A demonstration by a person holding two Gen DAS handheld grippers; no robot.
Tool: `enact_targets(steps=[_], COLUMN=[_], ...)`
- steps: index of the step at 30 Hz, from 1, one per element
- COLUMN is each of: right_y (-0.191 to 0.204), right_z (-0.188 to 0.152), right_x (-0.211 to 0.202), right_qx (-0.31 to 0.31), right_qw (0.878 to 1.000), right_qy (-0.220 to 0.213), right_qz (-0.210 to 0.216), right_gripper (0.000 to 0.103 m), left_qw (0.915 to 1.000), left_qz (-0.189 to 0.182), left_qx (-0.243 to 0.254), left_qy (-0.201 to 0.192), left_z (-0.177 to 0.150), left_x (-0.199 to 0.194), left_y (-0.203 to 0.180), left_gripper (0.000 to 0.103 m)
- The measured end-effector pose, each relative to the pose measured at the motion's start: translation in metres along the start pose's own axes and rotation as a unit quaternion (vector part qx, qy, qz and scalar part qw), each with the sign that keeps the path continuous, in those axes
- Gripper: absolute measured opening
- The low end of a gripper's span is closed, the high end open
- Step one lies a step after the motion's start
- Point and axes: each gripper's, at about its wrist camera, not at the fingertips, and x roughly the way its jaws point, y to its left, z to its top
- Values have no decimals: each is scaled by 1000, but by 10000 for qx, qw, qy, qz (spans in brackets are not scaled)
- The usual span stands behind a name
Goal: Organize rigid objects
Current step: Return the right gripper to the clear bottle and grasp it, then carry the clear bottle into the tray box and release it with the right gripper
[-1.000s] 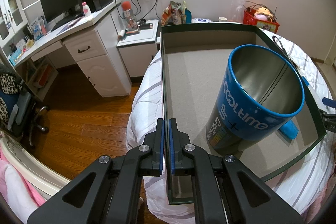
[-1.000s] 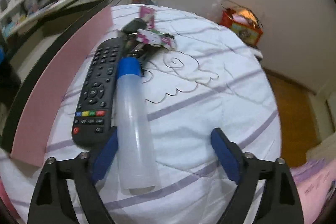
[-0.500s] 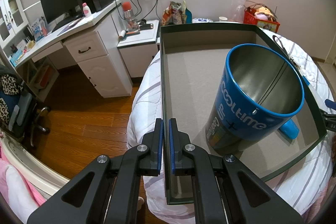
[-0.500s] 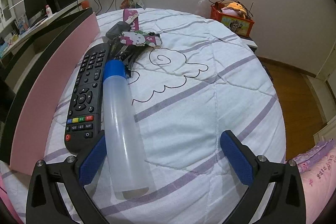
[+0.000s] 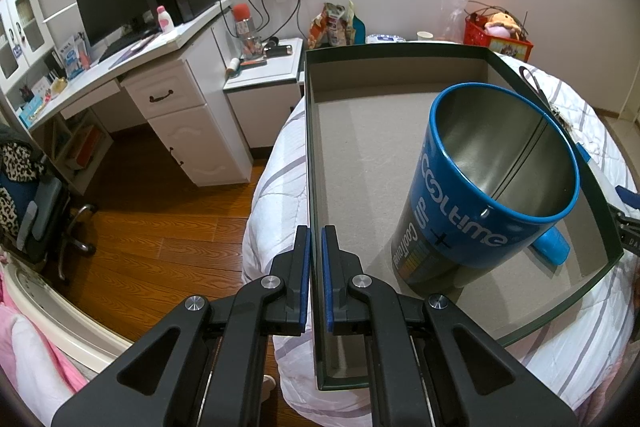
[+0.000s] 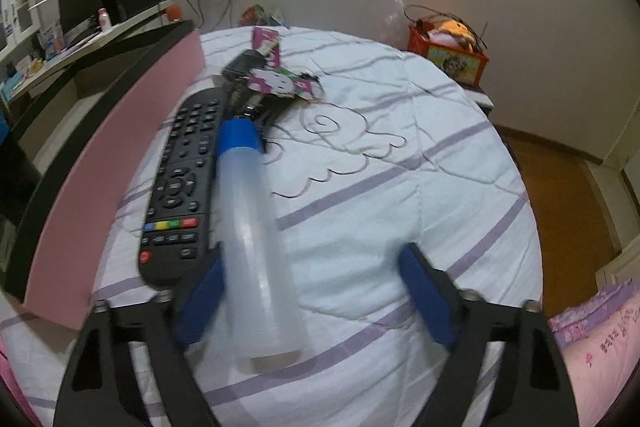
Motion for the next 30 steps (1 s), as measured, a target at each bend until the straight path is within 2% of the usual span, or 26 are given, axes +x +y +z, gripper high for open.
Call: enact_targets(steps=[2, 3, 4, 7, 15, 20, 24, 30], right_y=[3, 5, 6, 8, 0, 8, 35, 97], right_z=[-1, -1, -1, -2, -2, 19, 52, 100], right_x=[-3, -4, -5, -8, -32, -58, -67, -34], right_qx=[-27, -31, -28, -9, 376, 425, 69, -593], right_qw=[10000, 9999, 9998, 9997, 9966, 9920, 9882, 9837], right_qy=[-61, -88, -112, -135, -479, -823, -937, -557], right_qz=[57, 103, 171, 223, 561, 859, 1206, 1605], right_gripper=[58, 41, 34, 27, 26, 26, 26, 27], left_qw=[10000, 10000, 10000, 10000, 10000, 10000, 10000, 10000], left_qz=[6, 0, 1, -12, -27, -67, -62, -85], left_qx=[9, 5, 4, 11, 14, 2, 5, -11], left_qy=[1, 1, 1, 0, -6, -13, -10, -4], left_z=[0, -1, 0, 0, 0, 0, 0, 0], left_x=[0, 0, 0, 1, 1, 2, 1, 1], left_y=[0, 1, -1, -2, -3, -5, -4, -4], left_gripper=[4, 4, 4, 4, 4, 4, 4, 4])
